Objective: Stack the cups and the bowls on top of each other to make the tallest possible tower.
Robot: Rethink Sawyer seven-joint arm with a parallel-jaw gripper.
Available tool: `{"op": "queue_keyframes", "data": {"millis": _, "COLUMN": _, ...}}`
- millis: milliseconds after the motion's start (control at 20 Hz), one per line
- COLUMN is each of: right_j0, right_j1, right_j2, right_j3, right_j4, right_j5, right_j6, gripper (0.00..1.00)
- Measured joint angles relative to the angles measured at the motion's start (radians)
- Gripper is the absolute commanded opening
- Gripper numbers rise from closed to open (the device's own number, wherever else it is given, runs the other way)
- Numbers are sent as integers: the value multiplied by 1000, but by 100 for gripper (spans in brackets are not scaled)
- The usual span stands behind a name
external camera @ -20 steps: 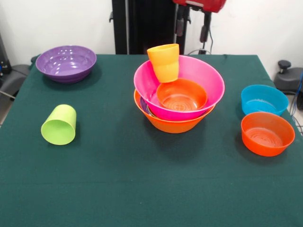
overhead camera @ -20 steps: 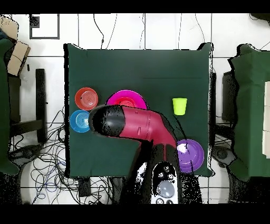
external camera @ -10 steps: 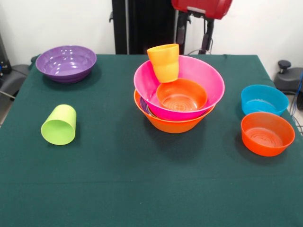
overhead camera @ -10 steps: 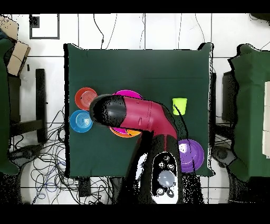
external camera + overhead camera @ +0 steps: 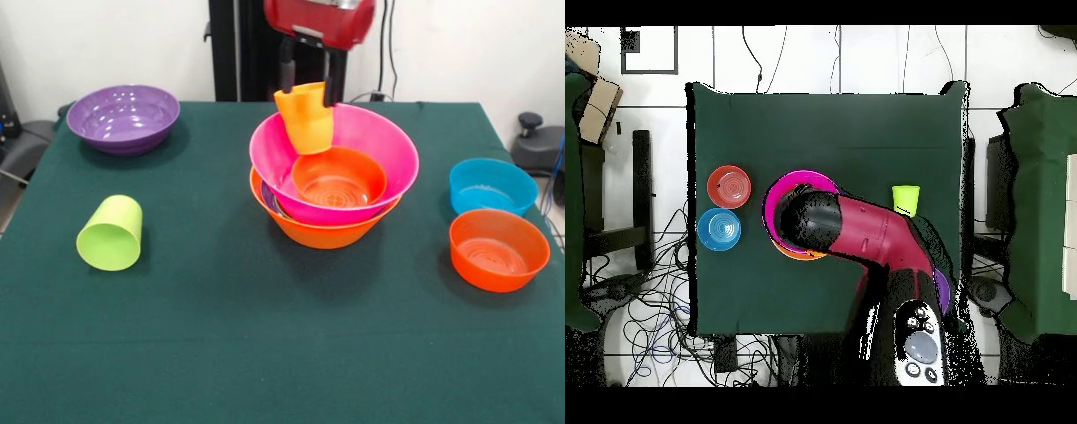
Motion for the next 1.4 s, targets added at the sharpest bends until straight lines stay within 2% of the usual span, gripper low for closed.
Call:
{"op": "queue_keyframes", "data": {"millis": 550, "right_j0": -26, "right_j1": -58, "right_j2": 5, "right_j3": 86, "right_j4": 0, "right_j5": -26, "right_j6": 0, "gripper": 100}}
{"op": "queue_keyframes", "data": {"millis": 1400, "right_j0": -41, "right_j1": -81, "right_j2": 25, "right_j3": 133, "right_j4": 0, "right_j5": -63, "right_j6": 0, "gripper": 100}}
